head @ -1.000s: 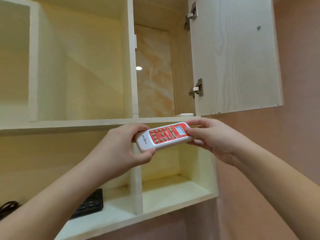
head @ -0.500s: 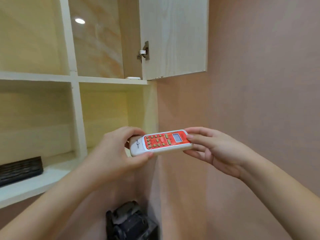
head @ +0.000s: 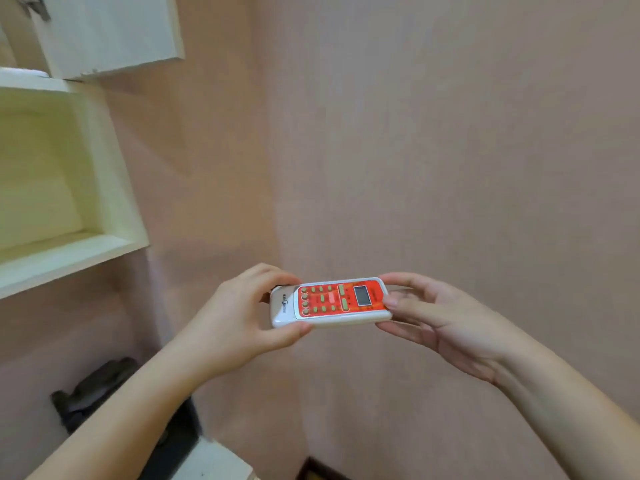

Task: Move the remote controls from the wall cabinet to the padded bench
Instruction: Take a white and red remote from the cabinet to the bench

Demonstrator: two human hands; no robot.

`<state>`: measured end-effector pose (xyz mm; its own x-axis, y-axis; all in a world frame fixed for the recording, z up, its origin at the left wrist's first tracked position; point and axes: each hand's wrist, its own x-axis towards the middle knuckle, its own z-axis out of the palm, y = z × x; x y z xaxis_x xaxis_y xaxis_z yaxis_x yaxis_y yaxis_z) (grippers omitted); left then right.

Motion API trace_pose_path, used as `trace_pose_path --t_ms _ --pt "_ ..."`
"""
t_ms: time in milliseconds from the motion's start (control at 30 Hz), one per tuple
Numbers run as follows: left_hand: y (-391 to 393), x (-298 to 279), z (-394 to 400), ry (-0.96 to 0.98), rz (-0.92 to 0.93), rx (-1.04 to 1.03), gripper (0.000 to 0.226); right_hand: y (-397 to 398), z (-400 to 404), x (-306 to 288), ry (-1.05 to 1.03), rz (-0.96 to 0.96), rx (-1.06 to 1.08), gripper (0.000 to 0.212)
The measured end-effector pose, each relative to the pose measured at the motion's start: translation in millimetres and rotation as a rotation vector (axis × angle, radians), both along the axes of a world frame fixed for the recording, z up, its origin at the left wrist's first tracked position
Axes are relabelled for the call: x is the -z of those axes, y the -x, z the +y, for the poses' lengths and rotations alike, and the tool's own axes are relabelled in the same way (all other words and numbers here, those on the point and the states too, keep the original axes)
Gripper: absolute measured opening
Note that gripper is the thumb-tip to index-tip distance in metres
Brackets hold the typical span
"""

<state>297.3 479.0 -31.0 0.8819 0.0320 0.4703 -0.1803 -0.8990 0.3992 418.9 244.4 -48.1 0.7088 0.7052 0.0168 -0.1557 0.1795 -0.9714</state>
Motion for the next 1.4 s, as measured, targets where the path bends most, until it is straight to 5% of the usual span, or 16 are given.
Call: trace_pose_path --t_ms 400,900,1400 --pt "-104.6 34.8 -146.3 0.052 0.106 0.314 0.042 -24.3 -168.3 44.2 -0.016 0.063 0.339 0.038" --pt "-227.4 88.5 -271.6 0.053 0.250 0.866 0.046 -0.2 -260.7 96.5 0.018 0.118 1.042 0.026" --pt "-174.3 126.7 -489.0 -0.024 0.377 1.457 0.049 167.3 -361.1 123.3 0.032 0.185 1.691 0.026"
